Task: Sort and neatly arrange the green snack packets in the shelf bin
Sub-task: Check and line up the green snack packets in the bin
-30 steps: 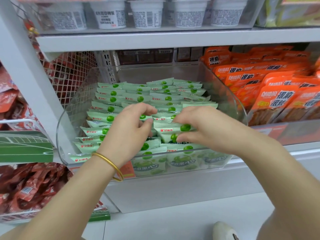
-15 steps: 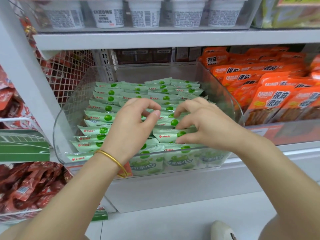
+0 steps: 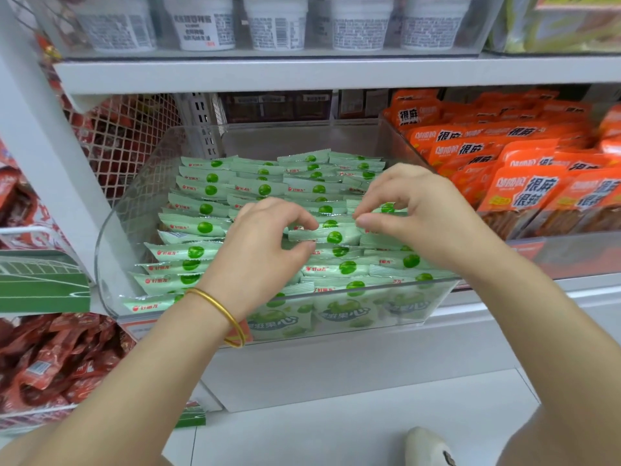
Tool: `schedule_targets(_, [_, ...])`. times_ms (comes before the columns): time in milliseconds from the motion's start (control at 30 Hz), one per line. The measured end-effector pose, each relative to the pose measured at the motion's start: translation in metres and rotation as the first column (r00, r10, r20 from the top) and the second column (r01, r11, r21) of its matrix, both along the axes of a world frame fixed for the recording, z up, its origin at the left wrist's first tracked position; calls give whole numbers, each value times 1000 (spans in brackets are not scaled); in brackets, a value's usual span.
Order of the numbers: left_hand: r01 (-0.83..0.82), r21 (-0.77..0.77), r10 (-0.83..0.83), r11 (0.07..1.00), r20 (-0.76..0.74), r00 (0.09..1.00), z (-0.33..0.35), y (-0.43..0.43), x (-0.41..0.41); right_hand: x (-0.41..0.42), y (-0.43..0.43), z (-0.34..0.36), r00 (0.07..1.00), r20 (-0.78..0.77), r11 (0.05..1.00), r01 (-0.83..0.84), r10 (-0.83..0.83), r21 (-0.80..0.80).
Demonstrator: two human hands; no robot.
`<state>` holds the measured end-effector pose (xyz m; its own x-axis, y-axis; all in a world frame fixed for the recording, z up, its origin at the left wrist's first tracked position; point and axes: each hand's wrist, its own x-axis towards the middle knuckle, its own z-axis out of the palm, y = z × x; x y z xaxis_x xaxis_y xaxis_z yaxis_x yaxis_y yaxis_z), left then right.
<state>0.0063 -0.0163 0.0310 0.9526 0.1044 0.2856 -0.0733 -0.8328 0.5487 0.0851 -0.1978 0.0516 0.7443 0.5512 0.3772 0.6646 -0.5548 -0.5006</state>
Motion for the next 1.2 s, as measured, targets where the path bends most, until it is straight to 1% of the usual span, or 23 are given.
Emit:
schedule_targets(67, [-4, -6, 4, 1000, -7, 1000, 1, 1, 0, -2, 5, -2, 1000, 14, 998, 7, -6, -59])
schedule_targets(167, [5, 0, -5, 1000, -15, 1000, 1, 3, 0, -7, 19, -10, 998, 39, 964, -39, 51, -262])
schedule_targets(200, [11, 3, -11, 1000, -18, 1000, 1, 3, 0, -7, 22, -11, 997, 47, 953, -40, 57, -300])
schedule_targets(333, [33, -37, -35, 999, -40, 999, 0, 8, 0, -4, 25, -13, 993, 85, 960, -60, 87, -275])
schedule_targets(367, [40, -54, -43, 998, -39, 998, 0, 9, 0, -4, 26, -14, 989, 111, 968, -65, 95, -241])
schedule_targets(433, [41, -78, -43, 996, -31, 999, 1, 9, -1, -4, 26, -13, 986, 143, 991, -68, 84, -115])
schedule_targets(533, [21, -123, -23, 992, -20, 1000, 2, 7, -3, -2, 24, -8, 996, 69, 990, -62, 54, 125])
schedule_targets(667, [47, -223, -37, 974, 48, 998, 4, 5, -4, -7, 24, -1, 1000, -21, 924, -10, 20, 382])
schedule_targets(767, [88, -308, -69, 947, 70, 995, 7, 3, -4, -7, 23, 5, 996, -82, 818, 33, 17, 574])
schedule_targets(867, [126, -473, -103, 872, 75, 992, 10, 2, -6, -8, 22, 7, 987, -149, 774, 46, 62, 631])
schedule_targets(933, [133, -583, -113, 802, 70, 991, 13, 1, -7, -9, 21, 7, 955, -260, 753, 63, 146, 655])
schedule_targets(1000, [152, -661, -149, 735, 62, 987, 14, 1, -7, -9, 21, 7, 925, -332, 745, 90, 183, 661])
schedule_targets(1100, [191, -710, -224, 678, 48, 973, 15, 1, -8, -8, 22, 6, 926, -348, 740, 132, 146, 660])
schedule_targets(1200, [220, -712, -269, 667, 45, 962, 13, 1, -8, -8, 21, 5, 919, -373, 721, 171, 130, 671])
